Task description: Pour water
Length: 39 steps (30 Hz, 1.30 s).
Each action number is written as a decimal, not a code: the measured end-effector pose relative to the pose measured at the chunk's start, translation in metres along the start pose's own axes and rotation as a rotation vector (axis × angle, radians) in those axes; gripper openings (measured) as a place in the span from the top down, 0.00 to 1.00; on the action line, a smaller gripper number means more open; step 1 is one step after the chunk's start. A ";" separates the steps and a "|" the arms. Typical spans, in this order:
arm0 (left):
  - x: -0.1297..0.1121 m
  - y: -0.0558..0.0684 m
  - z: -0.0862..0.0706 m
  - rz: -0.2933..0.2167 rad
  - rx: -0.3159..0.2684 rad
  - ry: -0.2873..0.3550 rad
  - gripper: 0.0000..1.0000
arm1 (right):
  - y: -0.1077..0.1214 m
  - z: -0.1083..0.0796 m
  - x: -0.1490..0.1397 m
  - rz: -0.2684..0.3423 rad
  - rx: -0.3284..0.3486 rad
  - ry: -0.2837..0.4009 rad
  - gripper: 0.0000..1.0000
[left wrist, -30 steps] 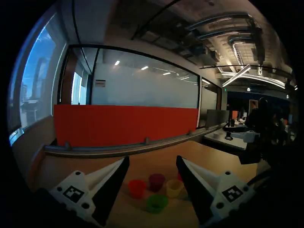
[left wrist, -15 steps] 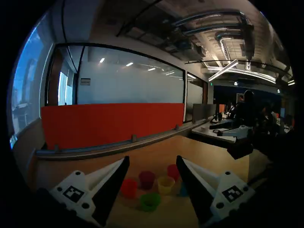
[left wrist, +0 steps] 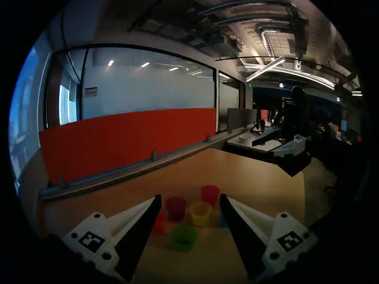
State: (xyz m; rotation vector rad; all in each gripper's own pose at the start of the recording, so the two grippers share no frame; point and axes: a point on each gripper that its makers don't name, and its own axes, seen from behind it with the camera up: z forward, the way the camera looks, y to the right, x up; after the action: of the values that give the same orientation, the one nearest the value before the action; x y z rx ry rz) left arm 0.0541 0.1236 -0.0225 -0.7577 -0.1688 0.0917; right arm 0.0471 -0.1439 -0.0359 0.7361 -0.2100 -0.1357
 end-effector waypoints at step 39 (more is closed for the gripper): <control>-0.161 0.001 0.045 0.035 -0.066 -0.349 0.09 | -0.001 0.030 -0.141 -0.006 0.045 -0.253 0.01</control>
State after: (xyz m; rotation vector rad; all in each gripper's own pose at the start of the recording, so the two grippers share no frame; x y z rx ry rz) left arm -0.1128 0.1320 -0.0104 -0.8065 -0.4920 0.2527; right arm -0.0968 -0.1362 -0.0346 0.7633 -0.4534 -0.2305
